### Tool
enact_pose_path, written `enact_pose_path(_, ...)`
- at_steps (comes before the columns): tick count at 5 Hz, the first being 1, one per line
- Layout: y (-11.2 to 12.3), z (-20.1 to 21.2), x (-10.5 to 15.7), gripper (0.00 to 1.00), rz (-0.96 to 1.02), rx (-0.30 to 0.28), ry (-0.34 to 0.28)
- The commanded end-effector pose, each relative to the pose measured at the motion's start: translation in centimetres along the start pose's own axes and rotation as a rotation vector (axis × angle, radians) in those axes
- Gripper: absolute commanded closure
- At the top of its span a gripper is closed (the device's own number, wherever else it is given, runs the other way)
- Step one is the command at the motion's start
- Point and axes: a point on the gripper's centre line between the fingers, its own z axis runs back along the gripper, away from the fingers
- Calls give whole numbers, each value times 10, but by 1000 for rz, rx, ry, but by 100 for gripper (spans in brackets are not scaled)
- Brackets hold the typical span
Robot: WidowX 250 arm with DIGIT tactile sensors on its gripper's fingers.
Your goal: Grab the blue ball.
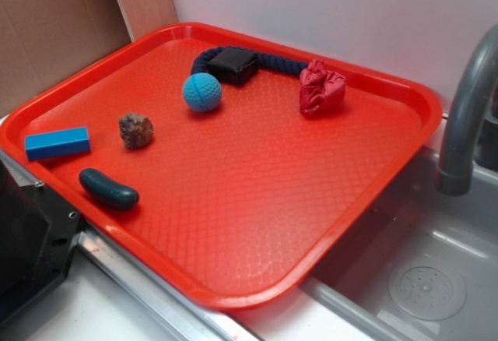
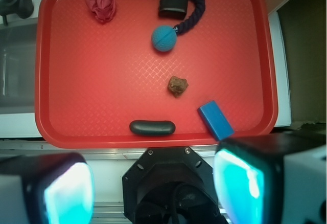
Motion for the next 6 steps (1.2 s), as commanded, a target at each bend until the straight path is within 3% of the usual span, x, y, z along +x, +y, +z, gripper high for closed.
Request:
enact_pose_path(1, 0, 0, 0, 0, 0, 0, 0)
enact_pose_path(2, 33, -47, 24, 0, 239, 106, 107)
enact_pose_path(3, 40, -44, 22, 0, 488, 65, -40)
enact_pose_path(6, 40, -44, 22, 0, 488, 65, -40)
